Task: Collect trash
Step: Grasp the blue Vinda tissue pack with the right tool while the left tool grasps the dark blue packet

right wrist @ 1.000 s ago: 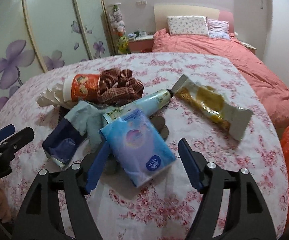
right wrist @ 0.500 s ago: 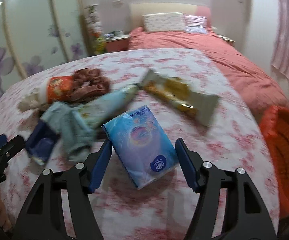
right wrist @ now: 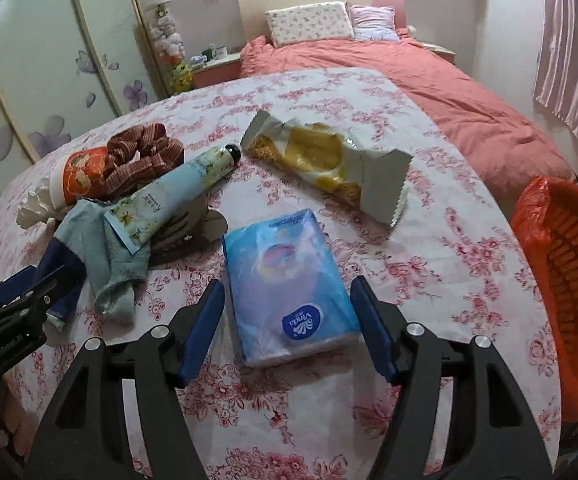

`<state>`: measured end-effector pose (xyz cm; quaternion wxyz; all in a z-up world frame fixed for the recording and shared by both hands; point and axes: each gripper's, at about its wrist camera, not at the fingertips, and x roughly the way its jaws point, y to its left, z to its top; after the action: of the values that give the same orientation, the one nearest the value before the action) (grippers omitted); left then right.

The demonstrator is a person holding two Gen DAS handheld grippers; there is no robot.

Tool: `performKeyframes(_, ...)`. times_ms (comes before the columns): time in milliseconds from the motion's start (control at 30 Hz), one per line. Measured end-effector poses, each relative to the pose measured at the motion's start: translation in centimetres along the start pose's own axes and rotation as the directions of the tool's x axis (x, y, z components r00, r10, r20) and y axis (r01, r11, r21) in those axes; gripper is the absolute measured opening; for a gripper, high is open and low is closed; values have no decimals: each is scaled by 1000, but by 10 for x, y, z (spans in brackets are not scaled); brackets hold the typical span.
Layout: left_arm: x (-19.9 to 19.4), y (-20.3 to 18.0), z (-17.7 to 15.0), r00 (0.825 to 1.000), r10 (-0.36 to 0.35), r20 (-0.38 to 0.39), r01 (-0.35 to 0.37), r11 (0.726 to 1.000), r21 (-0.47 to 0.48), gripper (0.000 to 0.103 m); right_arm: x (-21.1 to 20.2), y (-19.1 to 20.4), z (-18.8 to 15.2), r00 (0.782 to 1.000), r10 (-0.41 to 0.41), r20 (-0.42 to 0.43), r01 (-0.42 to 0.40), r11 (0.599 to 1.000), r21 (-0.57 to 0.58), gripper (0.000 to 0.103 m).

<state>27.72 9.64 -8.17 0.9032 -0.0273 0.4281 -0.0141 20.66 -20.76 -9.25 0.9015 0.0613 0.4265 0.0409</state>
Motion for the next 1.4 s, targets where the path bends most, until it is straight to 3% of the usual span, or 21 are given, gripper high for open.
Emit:
performKeyframes(267, 7, 1, 0, 1000, -20, -16, 20, 1000, -15, 70, 1, 0, 1, 1000, -3, -4, 3, 1000, -5, 68)
performKeyframes(533, 9, -3, 0, 1000, -10, -23, 10, 1000, -3, 70, 2, 2, 0, 1000, -10, -7, 10, 1000, -12, 69)
performKeyframes(900, 9, 2, -1, 999, -43, -22, 42, 999, -19, 77, 3, 3, -1, 1000, 1, -7, -1, 1000, -9, 72)
performKeyframes(1000, 11, 2, -1, 999, -41, -29, 40, 999, -18, 84, 2, 3, -1, 1000, 0, -8, 0, 1000, -9, 72)
performKeyframes(1200, 12, -1, -1, 999, -35, -32, 35, 999, -13, 85, 2, 3, -2, 1000, 10, -5, -10, 1000, -2, 72)
performKeyframes(1333, 11, -1, 0, 1000, -8, -24, 7, 1000, -17, 72, 2, -1, -2, 1000, 13, 1, -13, 1000, 9, 69)
performKeyframes(1400, 11, -5, 1, 1000, -7, -22, 7, 1000, 7, 62, 1, -4, -2, 1000, 1, 7, -2, 1000, 21, 60)
